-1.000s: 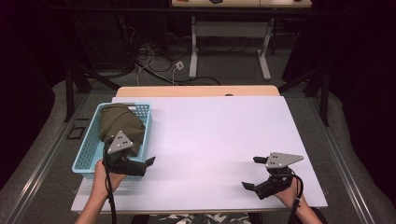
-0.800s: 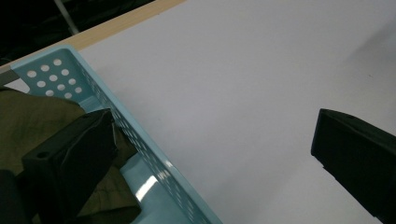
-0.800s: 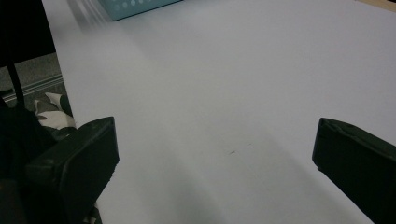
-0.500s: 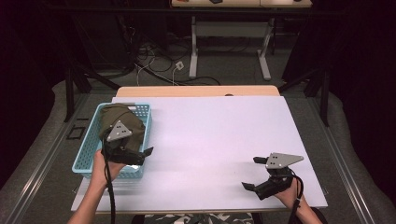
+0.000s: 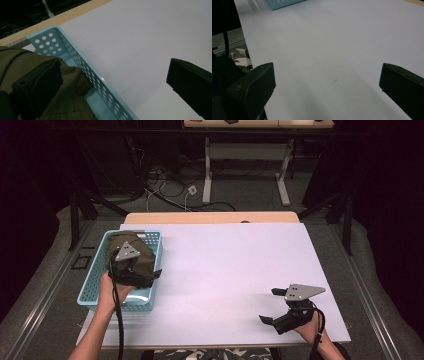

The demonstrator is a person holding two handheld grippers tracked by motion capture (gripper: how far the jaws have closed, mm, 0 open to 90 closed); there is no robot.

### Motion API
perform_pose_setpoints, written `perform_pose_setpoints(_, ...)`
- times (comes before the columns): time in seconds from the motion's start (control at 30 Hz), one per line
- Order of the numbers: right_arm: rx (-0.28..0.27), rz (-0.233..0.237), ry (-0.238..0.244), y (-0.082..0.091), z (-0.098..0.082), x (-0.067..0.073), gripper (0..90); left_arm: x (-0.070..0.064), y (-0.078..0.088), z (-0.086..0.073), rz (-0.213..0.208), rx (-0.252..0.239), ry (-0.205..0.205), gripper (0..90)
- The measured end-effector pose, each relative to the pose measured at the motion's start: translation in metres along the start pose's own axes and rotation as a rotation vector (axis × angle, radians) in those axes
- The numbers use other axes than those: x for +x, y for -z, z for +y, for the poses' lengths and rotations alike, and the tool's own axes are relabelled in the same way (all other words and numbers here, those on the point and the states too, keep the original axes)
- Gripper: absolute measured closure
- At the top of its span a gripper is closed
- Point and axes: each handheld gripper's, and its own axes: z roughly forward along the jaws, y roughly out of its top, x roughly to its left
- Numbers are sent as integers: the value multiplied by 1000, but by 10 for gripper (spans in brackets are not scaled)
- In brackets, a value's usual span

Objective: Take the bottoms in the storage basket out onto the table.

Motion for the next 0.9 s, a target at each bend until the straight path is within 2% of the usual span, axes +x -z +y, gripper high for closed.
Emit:
perform_pose_setpoints(0.27, 2, -2, 1, 1, 0, 0, 5, 9, -6, 7, 16, 13, 4, 2)
perform_pose_setpoints(0.63, 1, -2, 4, 1, 0, 0, 5, 30, -12, 8, 23, 27, 60, 0)
perform_pose_setpoints(0.9, 2, -3, 8, 1, 0, 1, 5, 40, -13, 11, 43, 33, 74, 0)
